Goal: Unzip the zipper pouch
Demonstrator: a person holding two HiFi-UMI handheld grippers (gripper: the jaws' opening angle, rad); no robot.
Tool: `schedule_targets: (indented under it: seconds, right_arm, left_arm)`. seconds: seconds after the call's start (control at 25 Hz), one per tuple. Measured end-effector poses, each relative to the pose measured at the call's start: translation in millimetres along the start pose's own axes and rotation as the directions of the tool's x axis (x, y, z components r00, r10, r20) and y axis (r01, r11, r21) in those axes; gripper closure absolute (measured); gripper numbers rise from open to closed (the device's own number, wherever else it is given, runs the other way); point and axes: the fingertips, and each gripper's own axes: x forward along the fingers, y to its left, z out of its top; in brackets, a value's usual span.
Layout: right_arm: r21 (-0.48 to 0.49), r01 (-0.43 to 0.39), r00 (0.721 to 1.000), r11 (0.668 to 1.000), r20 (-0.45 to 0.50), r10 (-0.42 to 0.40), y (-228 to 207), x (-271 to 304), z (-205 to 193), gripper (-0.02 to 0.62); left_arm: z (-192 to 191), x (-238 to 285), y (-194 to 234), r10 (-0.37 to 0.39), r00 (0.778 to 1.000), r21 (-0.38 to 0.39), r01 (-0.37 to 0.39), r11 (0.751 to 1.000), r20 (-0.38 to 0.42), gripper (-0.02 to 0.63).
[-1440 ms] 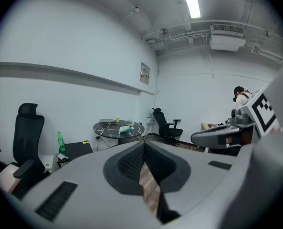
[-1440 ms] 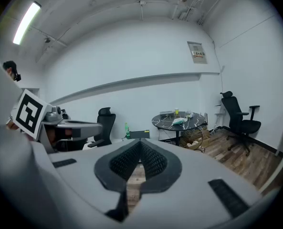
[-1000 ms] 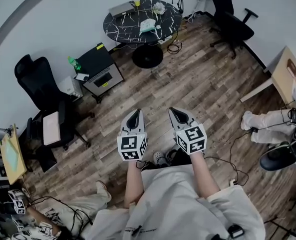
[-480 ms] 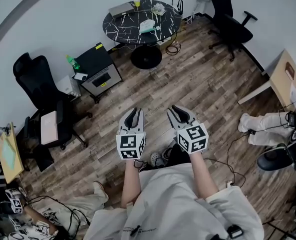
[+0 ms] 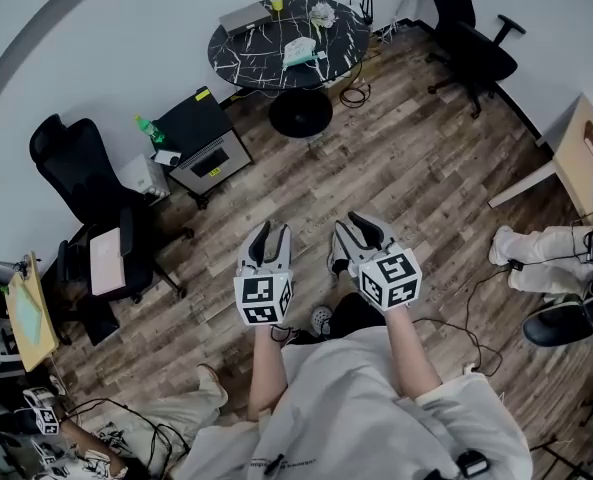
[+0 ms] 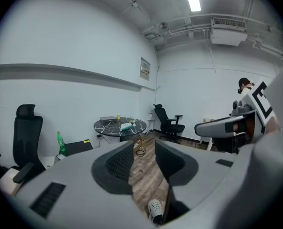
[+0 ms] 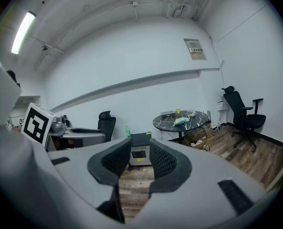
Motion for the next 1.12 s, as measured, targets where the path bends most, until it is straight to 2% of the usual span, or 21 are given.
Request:
schedule_targets:
  seconds: [0.28, 0.8, 1.12]
  right_arm:
    - [-0.007, -0.012, 1.0, 1.0, 0.002, 0.012, -41, 57, 22, 0.463]
    - [-0.028, -0.049, 0.999, 0.998, -0.014, 0.049, -160, 205, 116, 0.462]
    - [-0.038, -0.067, 0.997, 0.997, -0.025, 0.066, -235, 266, 154, 0.462]
  left_arm:
    - [14, 67, 29, 0.021, 0.999, 0.02, -0.02, 1.0, -0.024, 0.459]
    - [102, 254, 91, 0.02, 1.0, 0.005, -0.02, 1.0, -0.011, 0.459]
    - [135, 345, 105, 0.029, 0.999, -0.001, -0.03, 1.0, -0.021, 0.459]
